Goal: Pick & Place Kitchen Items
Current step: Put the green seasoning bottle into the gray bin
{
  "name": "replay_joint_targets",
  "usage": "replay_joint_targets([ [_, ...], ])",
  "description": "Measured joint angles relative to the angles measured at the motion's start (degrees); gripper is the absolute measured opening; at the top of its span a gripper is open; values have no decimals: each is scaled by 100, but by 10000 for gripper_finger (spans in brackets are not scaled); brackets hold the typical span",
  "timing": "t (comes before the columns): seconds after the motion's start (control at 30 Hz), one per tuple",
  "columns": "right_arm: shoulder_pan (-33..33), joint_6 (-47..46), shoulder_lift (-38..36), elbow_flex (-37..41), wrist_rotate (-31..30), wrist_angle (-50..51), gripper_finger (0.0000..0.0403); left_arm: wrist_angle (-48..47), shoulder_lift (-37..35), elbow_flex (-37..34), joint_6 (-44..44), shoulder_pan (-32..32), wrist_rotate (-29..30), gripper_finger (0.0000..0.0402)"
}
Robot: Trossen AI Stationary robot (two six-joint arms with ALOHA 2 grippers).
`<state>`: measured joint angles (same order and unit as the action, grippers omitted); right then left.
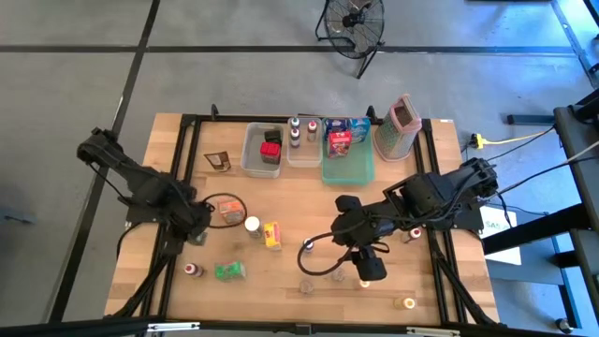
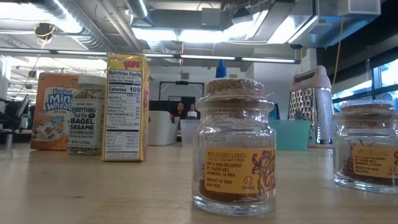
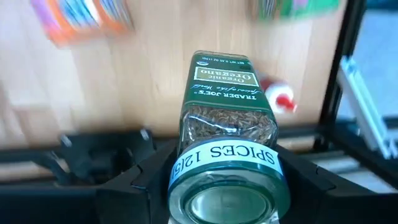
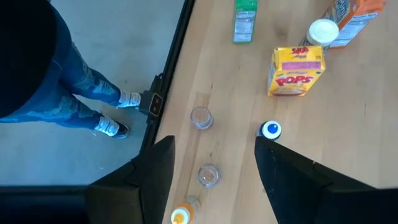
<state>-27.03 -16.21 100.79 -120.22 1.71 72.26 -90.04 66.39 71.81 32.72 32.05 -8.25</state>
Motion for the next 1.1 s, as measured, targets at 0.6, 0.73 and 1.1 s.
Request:
replay_joint_targets([
  [0.6, 237, -391, 0, 0, -14, -518, 224, -6, 97, 1924, -2823, -2432, 2392, 201],
  [0.73, 128, -76, 0, -2, -1, -794, 224, -4, 421, 1924, -3570, -3311, 2494, 201],
  [1.1, 282, 1103, -221, -3, 351, -326, 224, -6, 1944, 2072, -5734, -4841, 2487, 201],
])
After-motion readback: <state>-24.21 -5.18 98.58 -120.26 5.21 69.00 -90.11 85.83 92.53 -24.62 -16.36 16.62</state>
